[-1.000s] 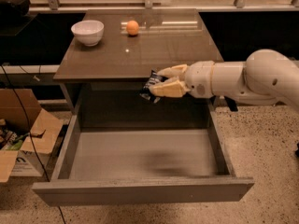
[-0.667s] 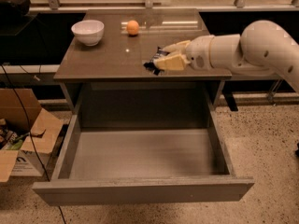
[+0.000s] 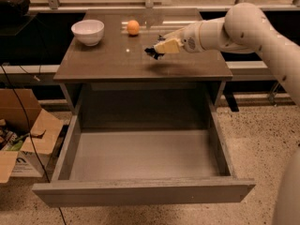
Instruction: Pick rxbar blueberry from top drawer and place on counter
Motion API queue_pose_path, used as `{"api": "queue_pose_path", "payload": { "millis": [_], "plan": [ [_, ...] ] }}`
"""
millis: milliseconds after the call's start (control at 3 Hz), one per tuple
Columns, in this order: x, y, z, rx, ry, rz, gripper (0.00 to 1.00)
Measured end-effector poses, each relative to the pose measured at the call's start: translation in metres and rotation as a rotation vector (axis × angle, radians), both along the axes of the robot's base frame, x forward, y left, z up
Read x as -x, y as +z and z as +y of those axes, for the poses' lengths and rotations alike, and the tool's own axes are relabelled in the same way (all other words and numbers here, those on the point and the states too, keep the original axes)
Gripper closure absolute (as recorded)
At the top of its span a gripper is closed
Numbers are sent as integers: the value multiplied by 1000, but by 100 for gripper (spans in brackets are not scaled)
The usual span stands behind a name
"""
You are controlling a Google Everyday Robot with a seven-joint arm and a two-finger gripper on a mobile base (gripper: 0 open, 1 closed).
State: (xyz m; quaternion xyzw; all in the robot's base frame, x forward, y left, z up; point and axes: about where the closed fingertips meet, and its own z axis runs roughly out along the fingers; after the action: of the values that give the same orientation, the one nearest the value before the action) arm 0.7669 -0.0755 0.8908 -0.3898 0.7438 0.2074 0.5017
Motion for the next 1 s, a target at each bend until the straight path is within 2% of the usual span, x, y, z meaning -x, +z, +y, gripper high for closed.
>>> {"api": "queue_pose_path", "payload": {
  "millis": [333, 1000],
  "plan": [
    [-8, 2, -1, -1, -9, -3, 62],
    [-8, 2, -1, -1, -9, -2, 17]
  ]
}}
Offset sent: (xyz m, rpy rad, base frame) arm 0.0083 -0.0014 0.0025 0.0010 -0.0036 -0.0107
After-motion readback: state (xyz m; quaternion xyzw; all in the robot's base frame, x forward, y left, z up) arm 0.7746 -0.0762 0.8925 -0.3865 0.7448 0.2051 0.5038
